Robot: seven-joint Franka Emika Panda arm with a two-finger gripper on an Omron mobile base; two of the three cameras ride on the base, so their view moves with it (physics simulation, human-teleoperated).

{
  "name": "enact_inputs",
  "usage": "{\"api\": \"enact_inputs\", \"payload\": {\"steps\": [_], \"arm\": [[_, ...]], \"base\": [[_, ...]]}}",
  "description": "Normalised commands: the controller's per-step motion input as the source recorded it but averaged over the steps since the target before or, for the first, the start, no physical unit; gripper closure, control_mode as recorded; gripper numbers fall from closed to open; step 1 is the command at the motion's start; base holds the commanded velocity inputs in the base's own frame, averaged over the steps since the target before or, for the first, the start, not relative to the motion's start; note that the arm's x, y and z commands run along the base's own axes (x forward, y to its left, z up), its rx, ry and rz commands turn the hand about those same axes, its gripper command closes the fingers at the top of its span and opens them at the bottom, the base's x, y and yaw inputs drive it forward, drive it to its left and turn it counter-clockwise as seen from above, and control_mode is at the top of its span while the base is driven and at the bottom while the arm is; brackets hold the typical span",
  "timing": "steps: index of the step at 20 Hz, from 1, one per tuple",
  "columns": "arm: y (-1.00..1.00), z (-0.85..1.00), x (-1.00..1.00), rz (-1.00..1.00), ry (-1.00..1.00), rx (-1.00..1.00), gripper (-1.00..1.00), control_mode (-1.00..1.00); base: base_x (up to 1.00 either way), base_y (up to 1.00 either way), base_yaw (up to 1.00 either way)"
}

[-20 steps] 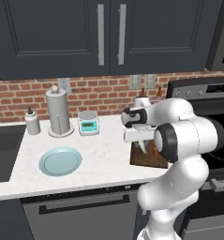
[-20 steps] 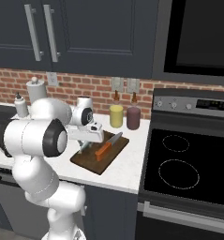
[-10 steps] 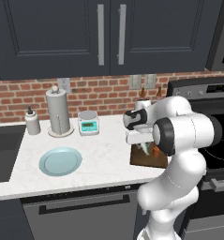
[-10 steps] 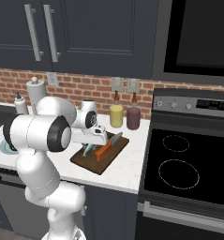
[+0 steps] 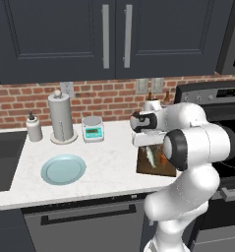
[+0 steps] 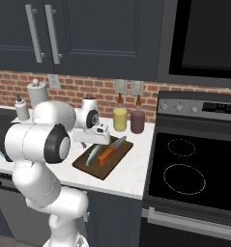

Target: Pick up the knife from the drawer and place it on the cutting board. Then place the meat from the plate to the cutting board.

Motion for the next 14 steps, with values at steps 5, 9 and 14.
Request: {"api": "enact_inputs", "payload": {"steps": [5,9,14], "arm": [[0.34,1.00,-0.94,0.00,-0.34,-0.02,-1.00,-1.00],[0.86,0.67,-1.00,0.03,-0.21,-0.07,-1.00,-1.00],[1.00,0.27,-0.98,0.17,-0.08,-0.20,-1.00,-1.00]], "base": [[0.00,0.00,0.00],[0.00,0.00,0.00],[0.00,0.00,0.00]]}}
